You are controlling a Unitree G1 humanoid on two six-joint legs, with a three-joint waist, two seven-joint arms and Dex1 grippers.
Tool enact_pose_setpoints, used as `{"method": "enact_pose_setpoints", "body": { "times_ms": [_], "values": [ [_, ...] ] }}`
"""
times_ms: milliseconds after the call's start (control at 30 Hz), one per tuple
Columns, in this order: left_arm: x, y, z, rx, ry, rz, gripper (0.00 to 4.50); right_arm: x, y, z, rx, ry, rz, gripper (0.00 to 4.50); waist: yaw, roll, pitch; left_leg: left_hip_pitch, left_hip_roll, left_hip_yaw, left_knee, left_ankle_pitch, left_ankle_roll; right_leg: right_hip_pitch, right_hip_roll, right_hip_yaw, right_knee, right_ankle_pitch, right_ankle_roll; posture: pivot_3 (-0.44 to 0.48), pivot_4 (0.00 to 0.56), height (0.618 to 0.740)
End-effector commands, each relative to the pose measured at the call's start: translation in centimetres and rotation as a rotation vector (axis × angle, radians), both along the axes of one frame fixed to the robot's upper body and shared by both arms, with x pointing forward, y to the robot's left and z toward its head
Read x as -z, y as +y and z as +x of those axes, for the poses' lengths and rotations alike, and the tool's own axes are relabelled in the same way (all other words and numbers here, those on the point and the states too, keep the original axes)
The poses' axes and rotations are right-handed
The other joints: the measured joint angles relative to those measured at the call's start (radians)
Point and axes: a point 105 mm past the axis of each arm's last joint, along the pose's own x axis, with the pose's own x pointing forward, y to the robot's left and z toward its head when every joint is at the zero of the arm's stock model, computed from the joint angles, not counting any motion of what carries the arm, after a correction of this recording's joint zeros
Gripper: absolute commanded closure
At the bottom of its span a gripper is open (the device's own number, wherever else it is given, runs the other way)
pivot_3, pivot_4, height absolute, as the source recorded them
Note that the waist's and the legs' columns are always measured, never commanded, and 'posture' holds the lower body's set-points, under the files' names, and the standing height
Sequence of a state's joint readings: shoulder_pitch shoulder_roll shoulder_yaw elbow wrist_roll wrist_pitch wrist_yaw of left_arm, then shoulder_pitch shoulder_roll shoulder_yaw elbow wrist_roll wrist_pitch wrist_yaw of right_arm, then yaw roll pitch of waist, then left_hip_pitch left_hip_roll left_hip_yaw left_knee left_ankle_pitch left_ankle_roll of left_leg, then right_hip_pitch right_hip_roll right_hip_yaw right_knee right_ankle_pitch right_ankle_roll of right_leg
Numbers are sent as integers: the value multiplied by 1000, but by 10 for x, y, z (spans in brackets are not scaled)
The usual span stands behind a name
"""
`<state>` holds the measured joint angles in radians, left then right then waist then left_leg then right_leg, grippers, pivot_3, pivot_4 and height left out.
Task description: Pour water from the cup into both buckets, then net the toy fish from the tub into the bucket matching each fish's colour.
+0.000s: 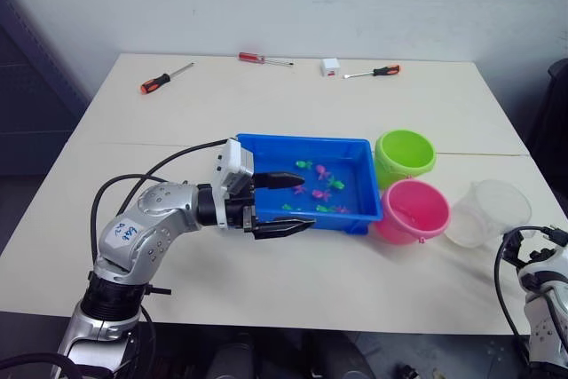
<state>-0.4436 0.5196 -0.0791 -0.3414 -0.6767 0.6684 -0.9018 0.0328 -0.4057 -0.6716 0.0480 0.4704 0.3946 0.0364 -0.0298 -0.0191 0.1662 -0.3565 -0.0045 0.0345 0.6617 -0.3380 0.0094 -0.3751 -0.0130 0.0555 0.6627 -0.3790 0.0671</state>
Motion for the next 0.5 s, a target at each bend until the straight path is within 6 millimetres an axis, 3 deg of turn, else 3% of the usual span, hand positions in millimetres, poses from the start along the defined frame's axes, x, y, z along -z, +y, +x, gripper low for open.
{"method": "enact_pose_setpoints", "body": {
  "times_ms": [33,100,167,200,233,400,433,500],
  "values": [
    [-10,0,-2,-10,-61,-10,6,-11,-8,17,-14,-80,-16,243,0,0,0,0,0,0,0,0,0,0,0,0,0,0,0,0,150,740],
    [-11,1,-2,-17,-63,-9,0,-11,-9,19,-15,-96,-5,1003,0,0,0,0,0,0,0,0,0,0,0,0,0,0,0,0,150,740],
    [-11,2,-2,-23,-61,-12,0,-10,-7,22,-27,-121,25,1211,0,0,0,0,0,0,0,0,0,0,0,0,0,0,0,0,150,740],
    [-11,3,-2,-26,-60,-14,0,-10,-6,23,-35,-138,40,1857,-2,0,0,0,0,0,0,0,0,0,0,0,0,0,0,0,150,740],
    [-11,4,-2,-29,-59,-14,0,-11,-6,24,-42,-154,51,2100,-4,0,0,0,0,1,0,0,0,0,0,0,0,0,0,0,150,740],
    [-14,6,0,-34,-59,-15,0,-19,-4,26,-63,-238,69,4251,-1,1,0,0,0,1,0,0,0,0,0,0,0,0,0,0,150,740],
    [-15,7,0,-29,-58,-20,0,-24,-4,25,-67,-264,64,4471,-1,2,1,0,0,0,0,0,0,0,0,0,0,0,0,0,150,740],
    [-21,5,-2,-6,-50,-39,0,-42,-4,24,-77,-321,17,4471,-1,2,1,0,0,1,0,0,0,0,0,0,0,0,0,0,150,740]
  ]
}}
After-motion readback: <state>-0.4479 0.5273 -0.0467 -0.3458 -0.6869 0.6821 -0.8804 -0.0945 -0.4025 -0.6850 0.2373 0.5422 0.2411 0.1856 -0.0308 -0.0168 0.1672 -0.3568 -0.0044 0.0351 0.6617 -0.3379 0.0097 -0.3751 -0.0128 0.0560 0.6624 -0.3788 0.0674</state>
